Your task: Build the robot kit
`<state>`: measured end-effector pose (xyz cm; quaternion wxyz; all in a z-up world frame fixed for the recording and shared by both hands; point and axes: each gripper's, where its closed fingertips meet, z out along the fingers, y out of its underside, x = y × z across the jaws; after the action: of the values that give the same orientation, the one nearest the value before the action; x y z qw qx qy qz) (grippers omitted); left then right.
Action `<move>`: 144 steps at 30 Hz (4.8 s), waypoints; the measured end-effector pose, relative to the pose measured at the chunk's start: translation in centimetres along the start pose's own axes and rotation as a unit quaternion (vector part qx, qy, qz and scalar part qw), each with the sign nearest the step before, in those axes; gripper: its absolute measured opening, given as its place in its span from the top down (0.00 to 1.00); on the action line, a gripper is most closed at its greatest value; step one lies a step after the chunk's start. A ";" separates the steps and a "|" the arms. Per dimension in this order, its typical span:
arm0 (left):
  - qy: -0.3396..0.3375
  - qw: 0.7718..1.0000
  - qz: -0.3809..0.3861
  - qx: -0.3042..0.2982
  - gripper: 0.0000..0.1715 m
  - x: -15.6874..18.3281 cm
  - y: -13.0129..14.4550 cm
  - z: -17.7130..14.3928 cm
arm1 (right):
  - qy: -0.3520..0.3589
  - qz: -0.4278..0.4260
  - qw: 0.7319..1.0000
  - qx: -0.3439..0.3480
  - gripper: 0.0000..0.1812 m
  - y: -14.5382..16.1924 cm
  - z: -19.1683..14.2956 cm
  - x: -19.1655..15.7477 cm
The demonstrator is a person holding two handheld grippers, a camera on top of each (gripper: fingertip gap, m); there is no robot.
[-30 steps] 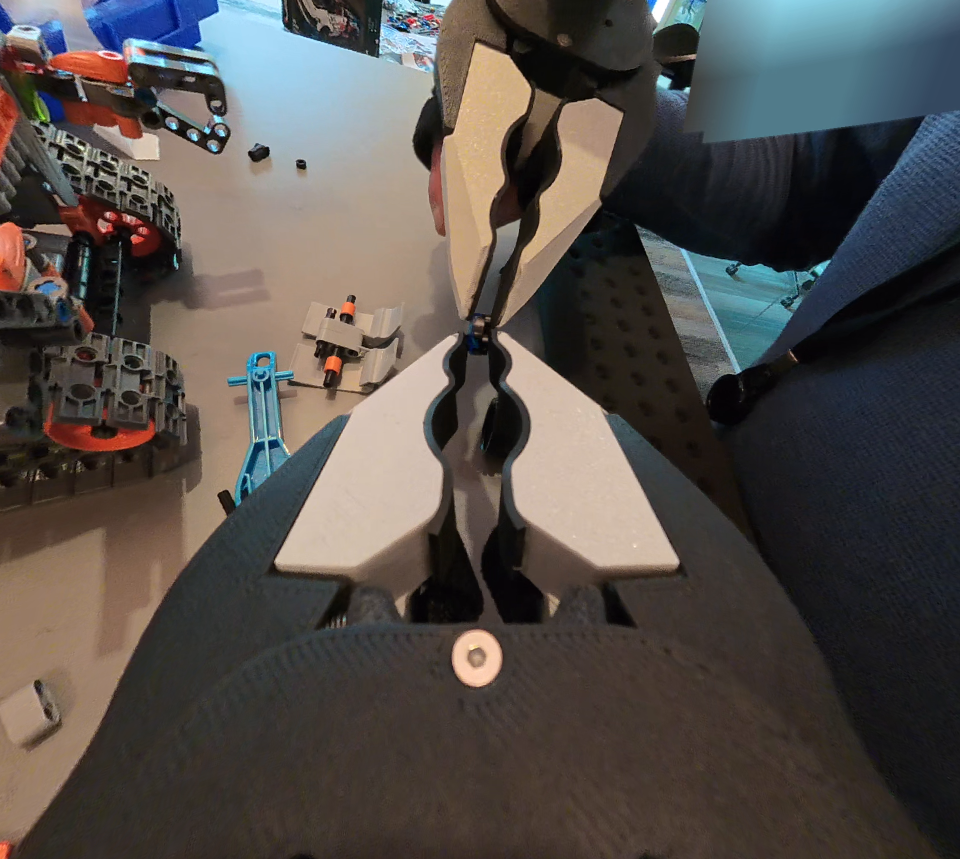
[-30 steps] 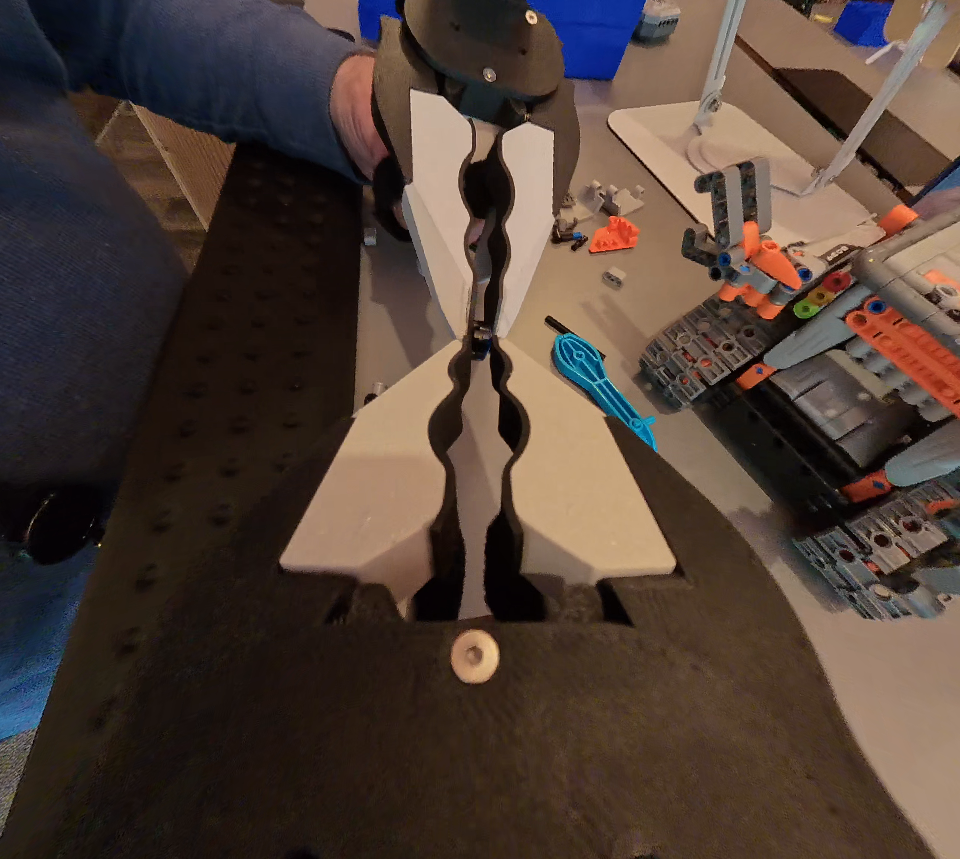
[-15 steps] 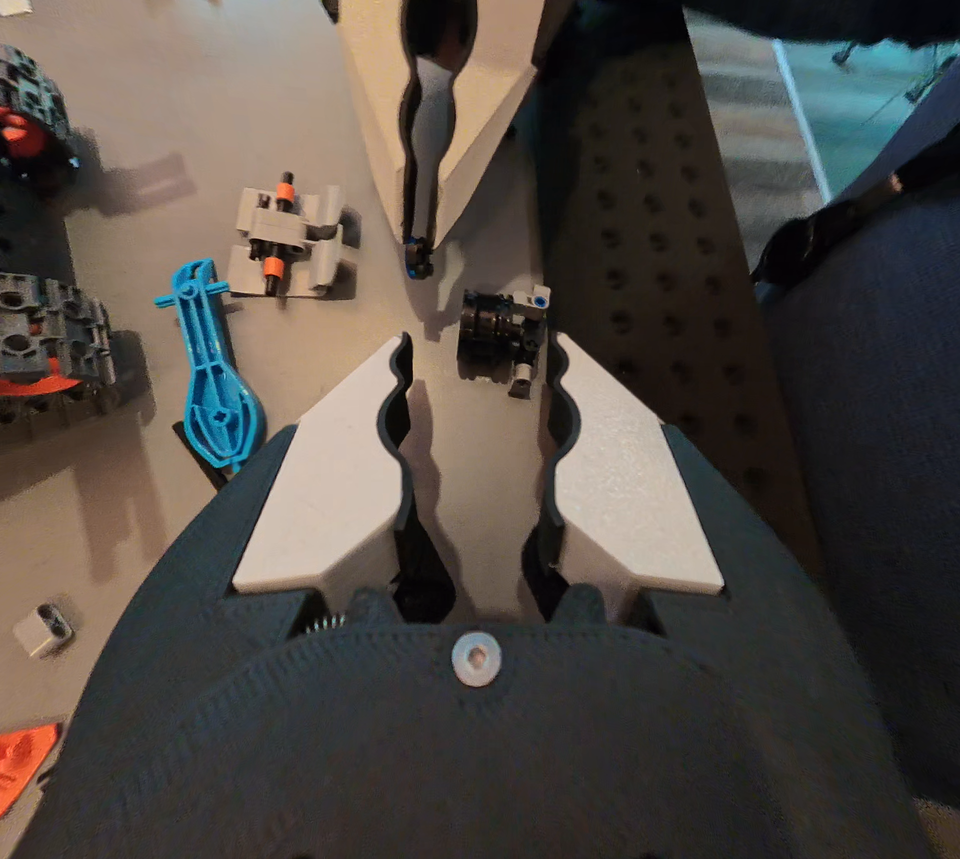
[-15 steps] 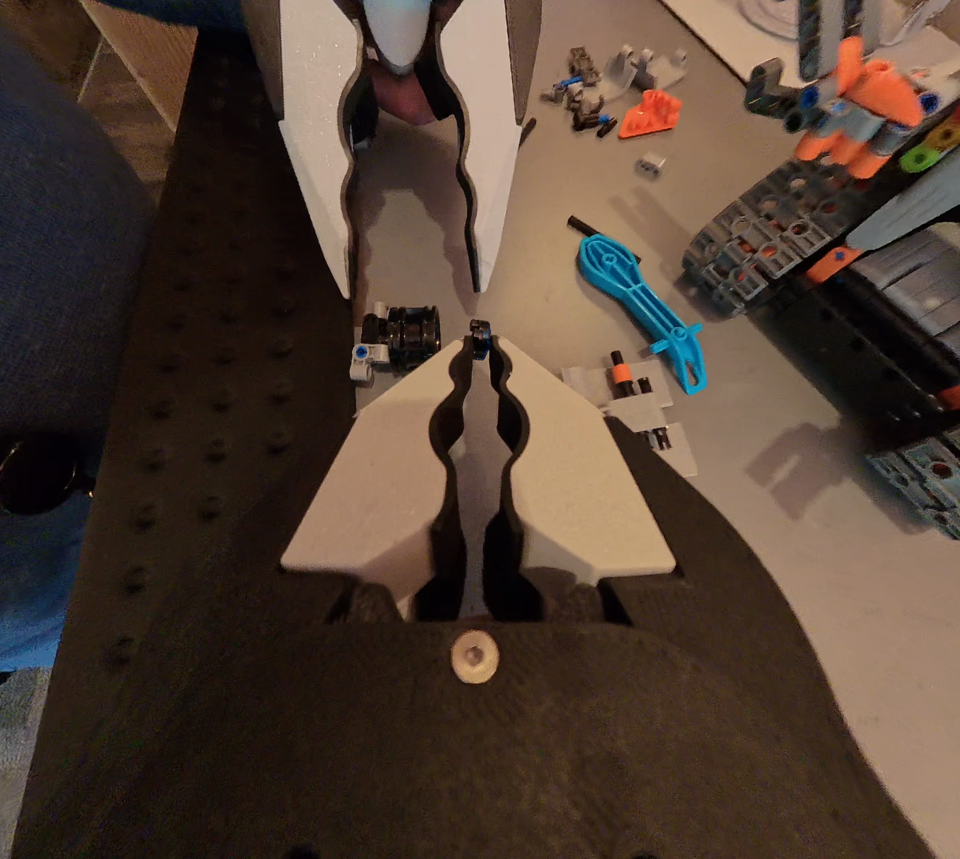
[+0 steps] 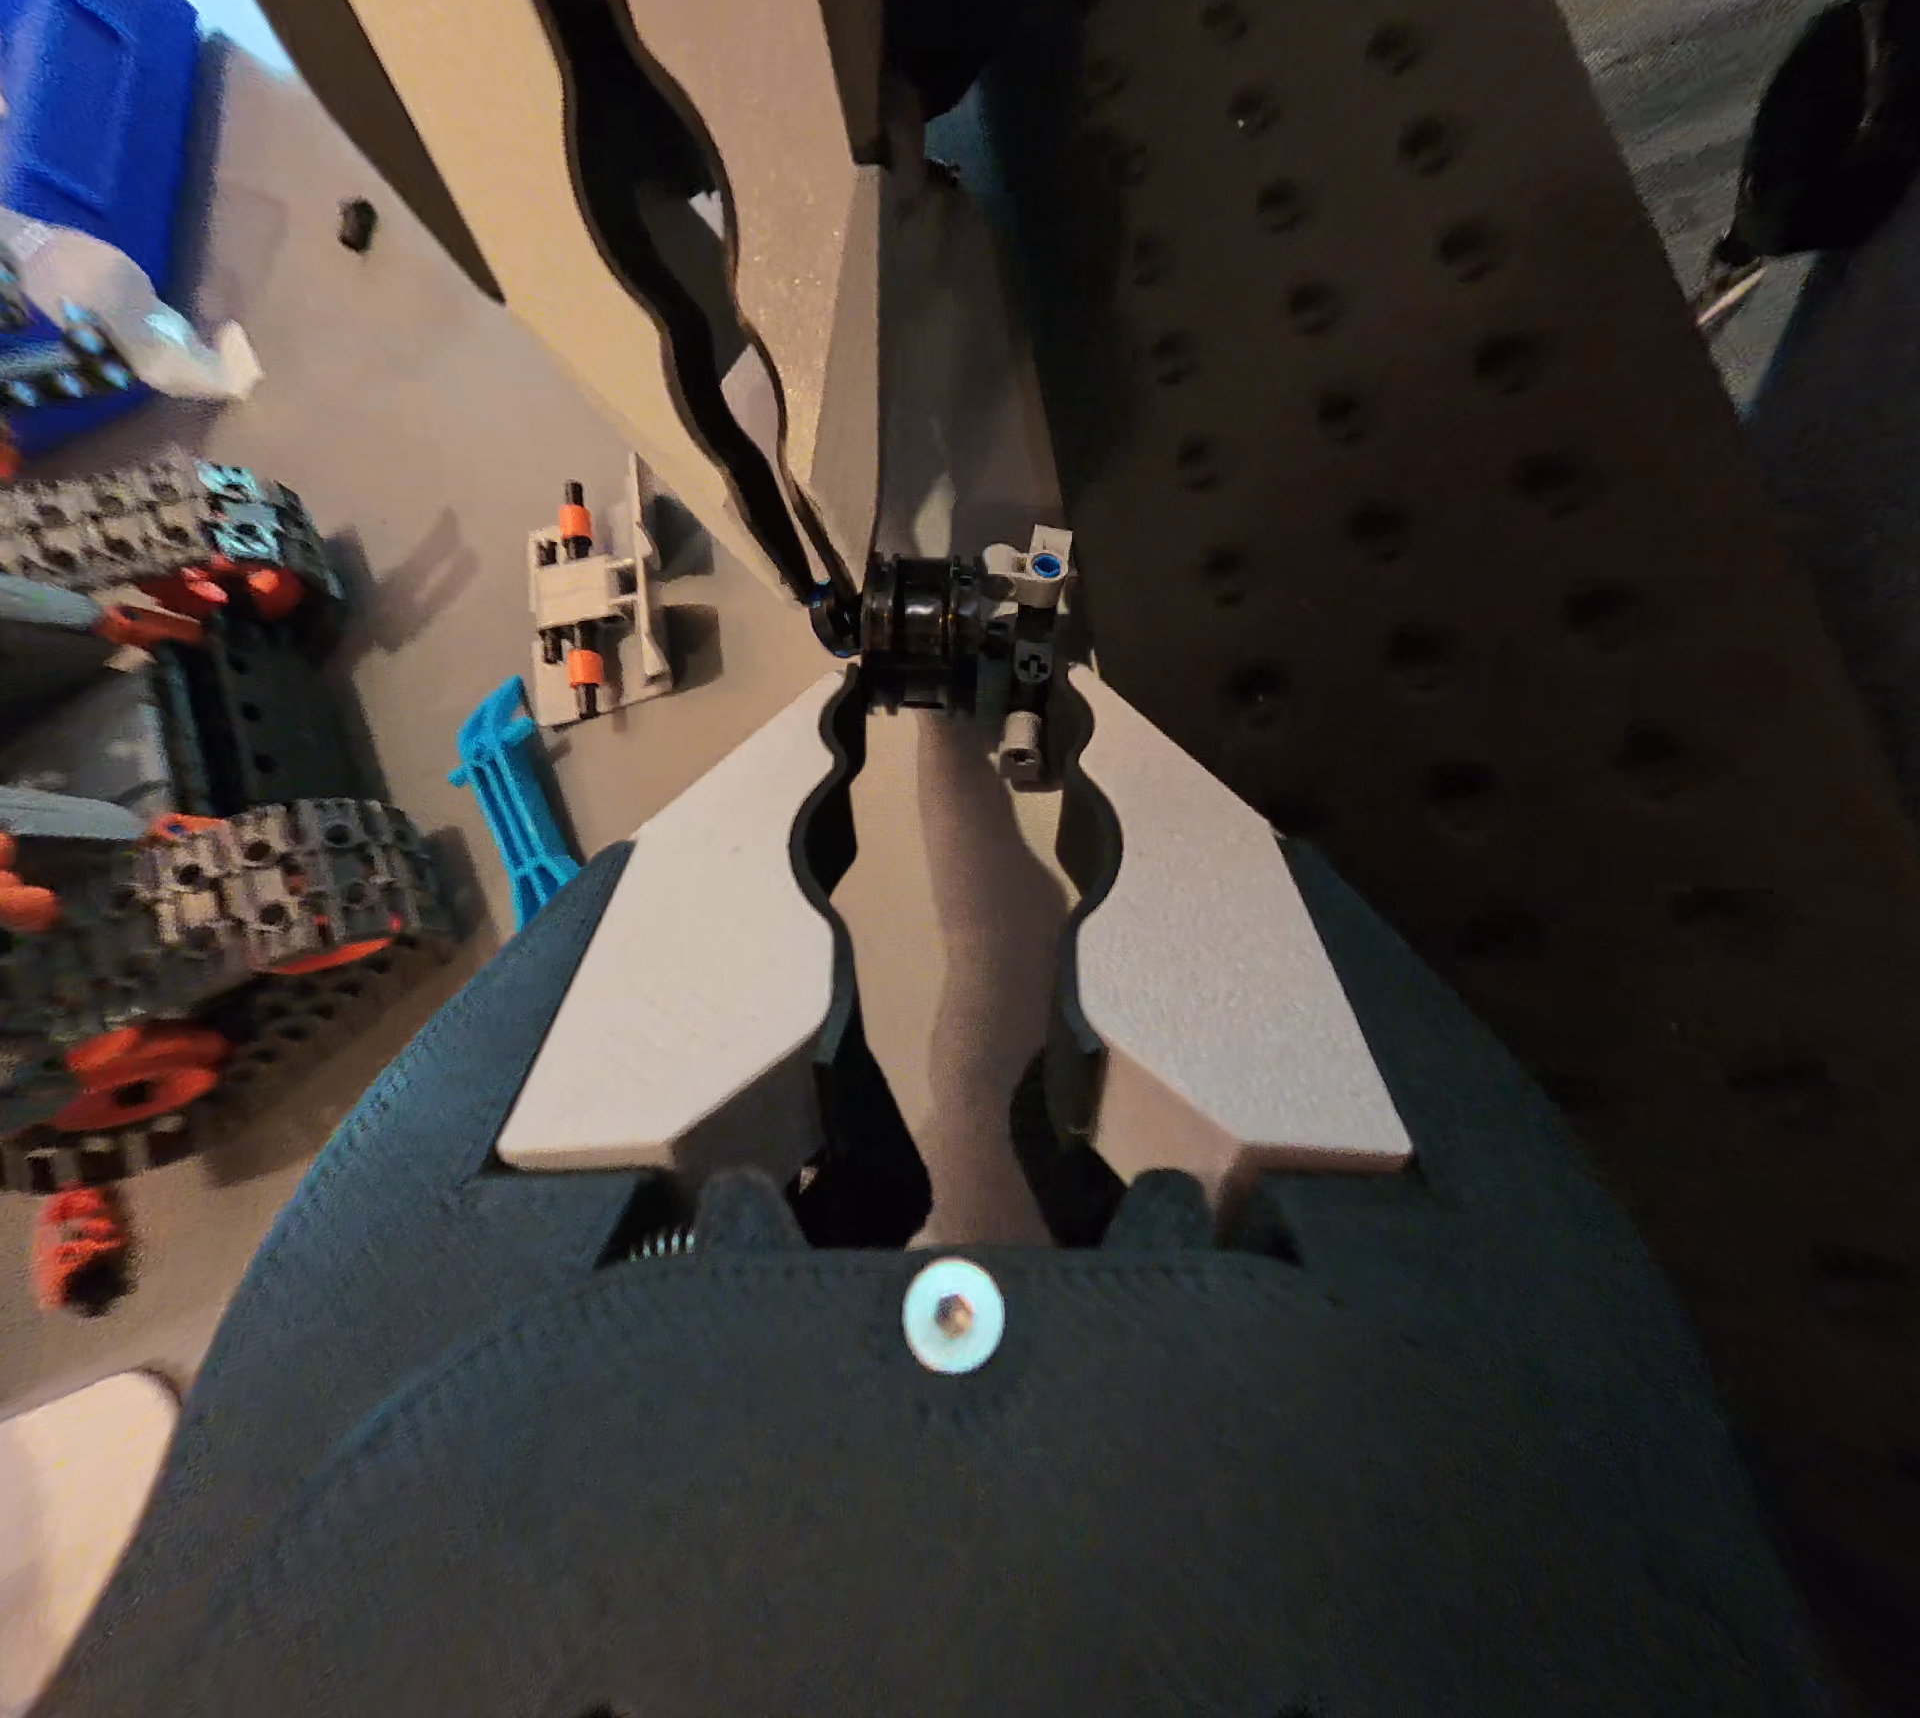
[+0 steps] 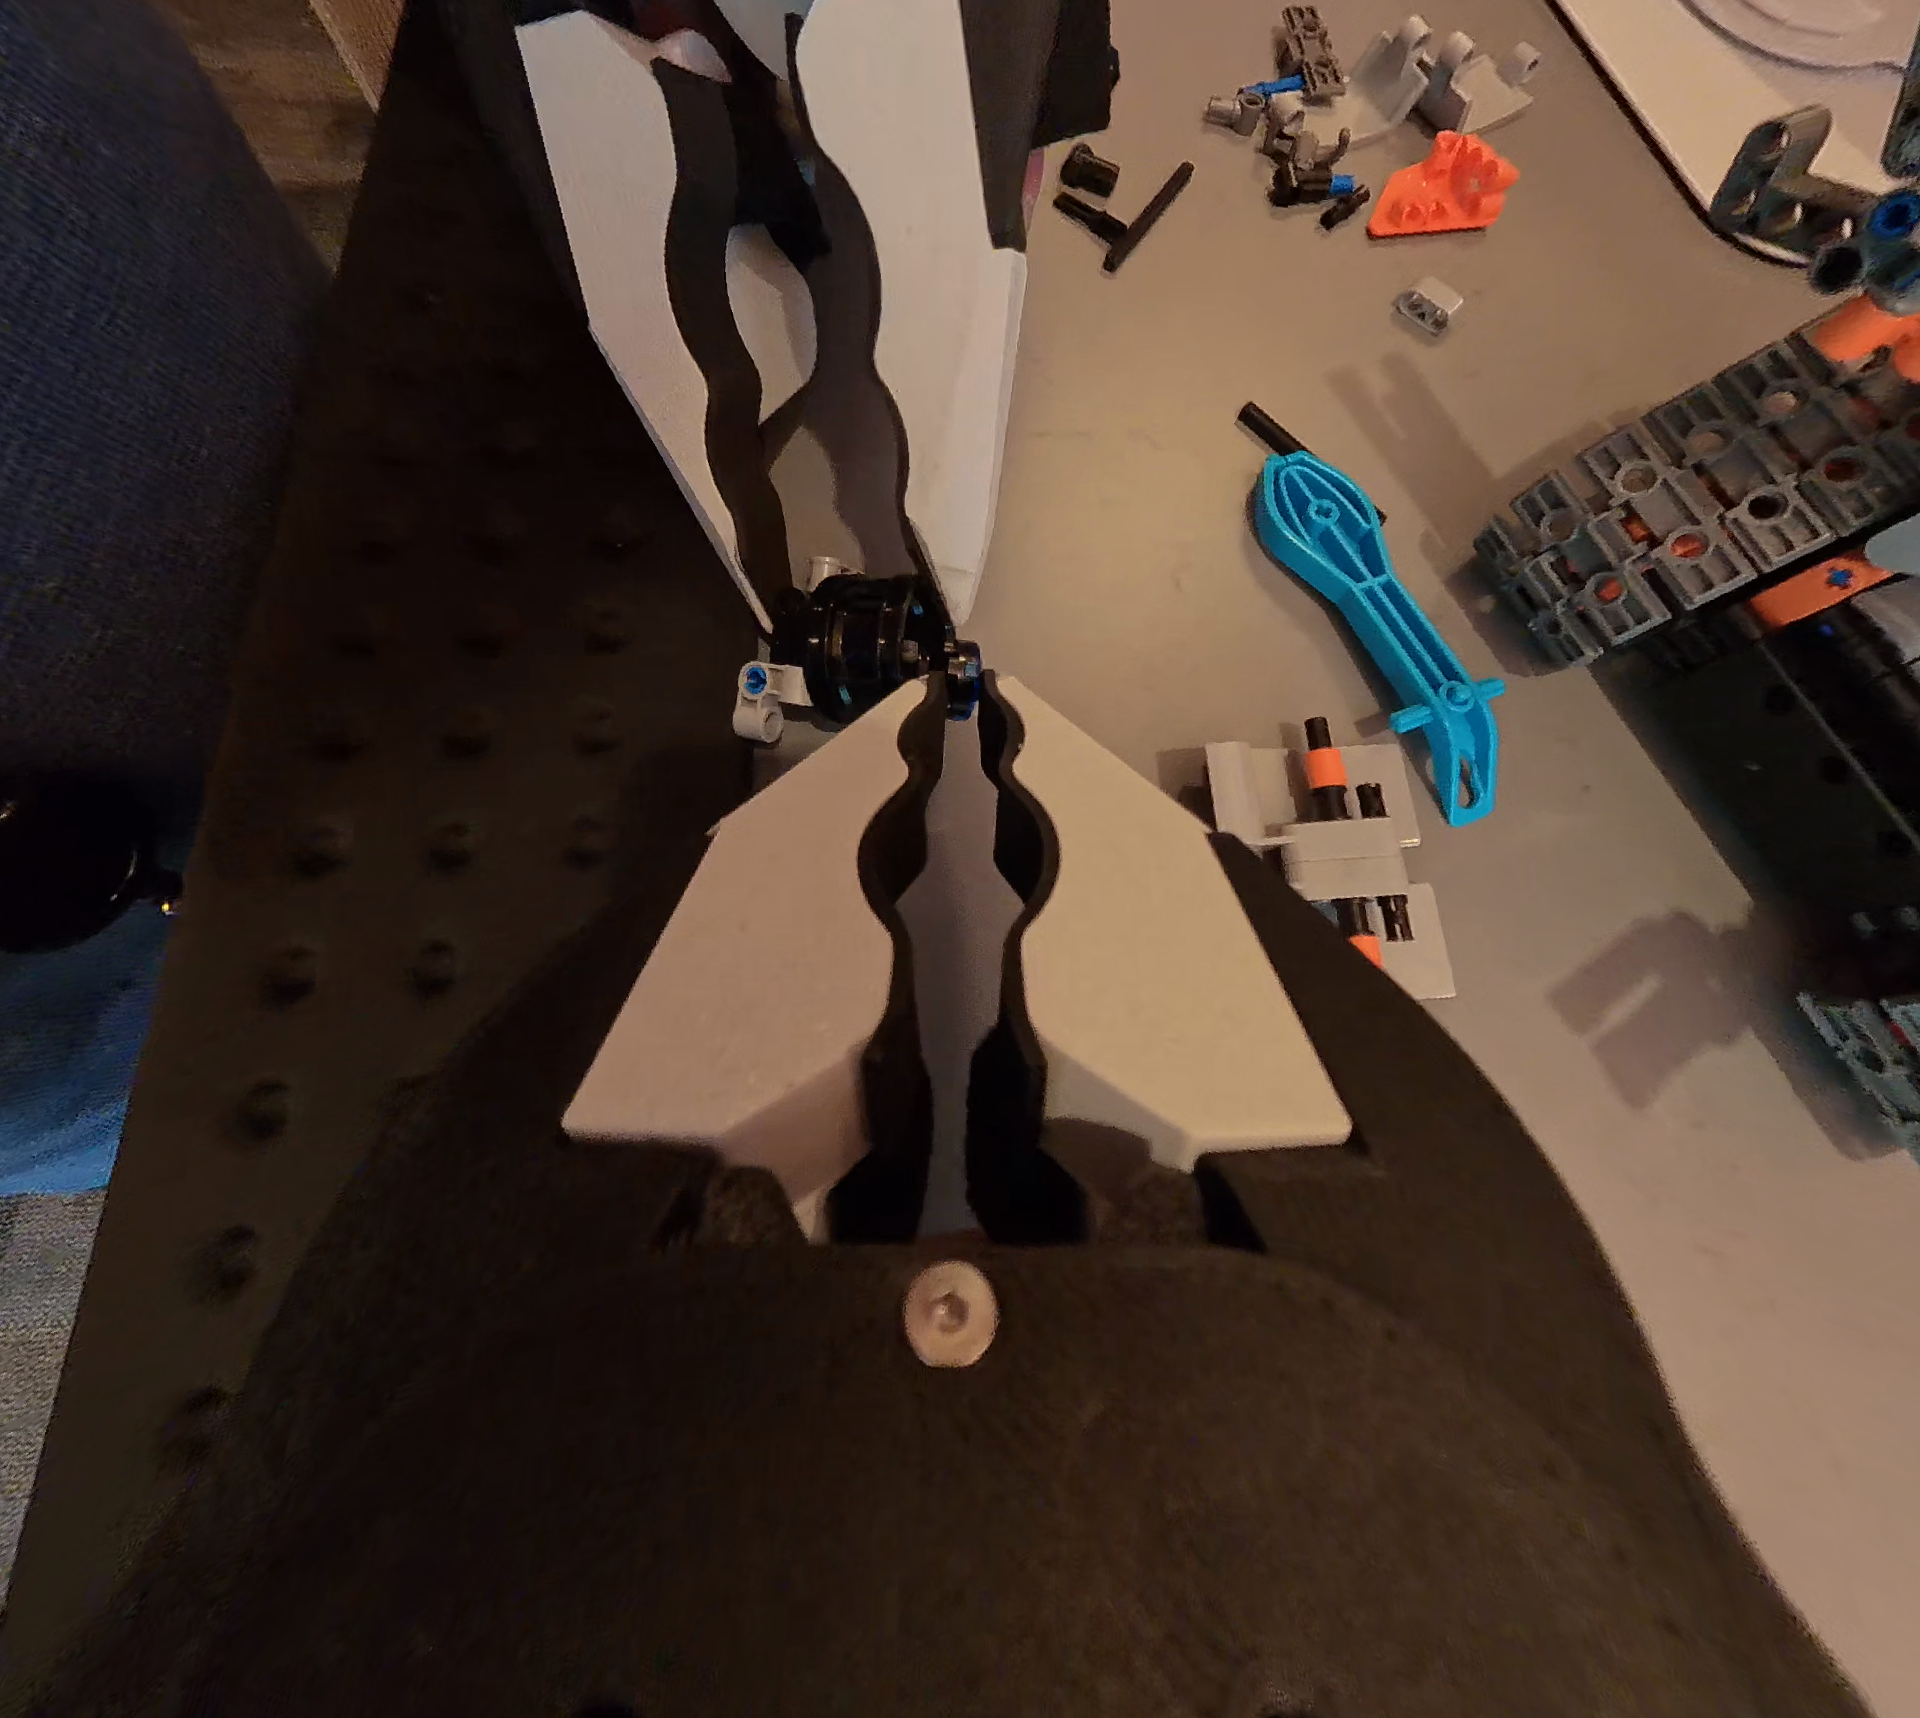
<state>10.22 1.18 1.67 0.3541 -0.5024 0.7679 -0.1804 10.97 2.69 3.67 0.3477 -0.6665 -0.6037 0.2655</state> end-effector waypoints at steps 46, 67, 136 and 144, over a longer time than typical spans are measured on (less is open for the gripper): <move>0.012 0.999 0.051 0.000 0.80 0.0 -0.5 0.0 | -0.266 0.121 0.956 0.022 1.00 -0.6 -0.1 -1.3; -0.001 0.993 0.114 0.010 0.81 0.1 -0.7 0.2 | -0.212 0.120 0.970 0.009 1.00 0.2 -0.4 -0.8; -0.030 0.990 0.135 0.001 0.81 1.0 -1.3 0.3 | -0.098 0.134 0.985 0.040 1.00 0.7 -0.8 -0.5; -0.032 0.989 0.146 0.001 0.81 1.0 -1.4 0.2 | -0.114 0.133 0.983 0.047 1.00 0.5 -1.0 -0.8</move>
<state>11.01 -0.30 2.04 0.4015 -0.3899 0.8212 -0.1113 11.92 1.71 3.81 0.2693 -0.6890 -0.5325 0.4114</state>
